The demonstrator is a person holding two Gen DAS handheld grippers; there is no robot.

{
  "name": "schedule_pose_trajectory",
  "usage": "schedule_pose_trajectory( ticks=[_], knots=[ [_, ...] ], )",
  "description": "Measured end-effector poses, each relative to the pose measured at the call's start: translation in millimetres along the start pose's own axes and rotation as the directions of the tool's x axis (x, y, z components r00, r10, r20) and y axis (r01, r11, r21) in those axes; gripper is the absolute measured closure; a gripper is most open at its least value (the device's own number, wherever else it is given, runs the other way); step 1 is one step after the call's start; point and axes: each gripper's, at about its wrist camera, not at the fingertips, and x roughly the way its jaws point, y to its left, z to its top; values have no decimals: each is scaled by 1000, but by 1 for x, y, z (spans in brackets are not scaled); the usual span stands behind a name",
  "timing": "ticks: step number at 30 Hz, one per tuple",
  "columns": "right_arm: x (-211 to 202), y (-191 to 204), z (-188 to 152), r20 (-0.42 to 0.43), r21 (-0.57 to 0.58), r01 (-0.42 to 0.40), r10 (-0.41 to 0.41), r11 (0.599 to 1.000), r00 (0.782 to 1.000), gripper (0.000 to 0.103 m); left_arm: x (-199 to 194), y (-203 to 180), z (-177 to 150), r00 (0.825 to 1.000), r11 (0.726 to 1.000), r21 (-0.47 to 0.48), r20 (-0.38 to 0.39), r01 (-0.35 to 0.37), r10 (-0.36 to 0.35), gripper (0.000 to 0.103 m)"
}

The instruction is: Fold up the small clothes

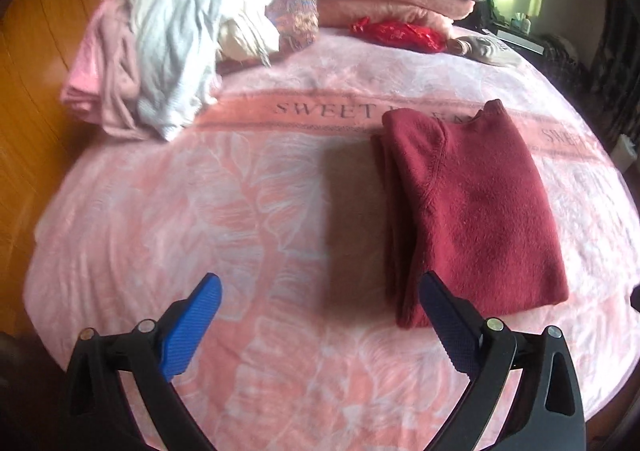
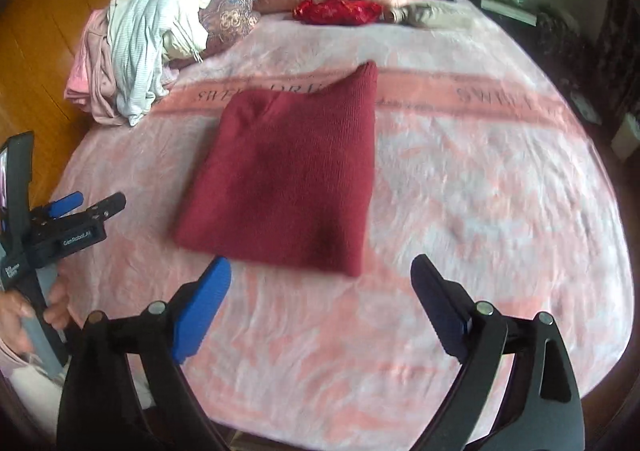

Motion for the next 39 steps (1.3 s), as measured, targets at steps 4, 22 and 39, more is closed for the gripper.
schedule_pose_trajectory(
  ticks=[4, 22, 39],
  knots=[
    [-11, -3, -10, 29, 8, 44, -45, 999, 999, 12, -23, -7, -16, 999, 1000, -24, 35, 9, -8, 4],
    [5, 26, -62, -28, 13, -21, 22, 1000, 999, 7, -30, -10, -60, 998, 998, -6, -19, 63, -63, 4],
    [14, 15, -55, -56, 37, -40, 42, 999, 998, 7, -22, -9, -69, 995, 996, -11, -27, 92, -93, 4]
  ],
)
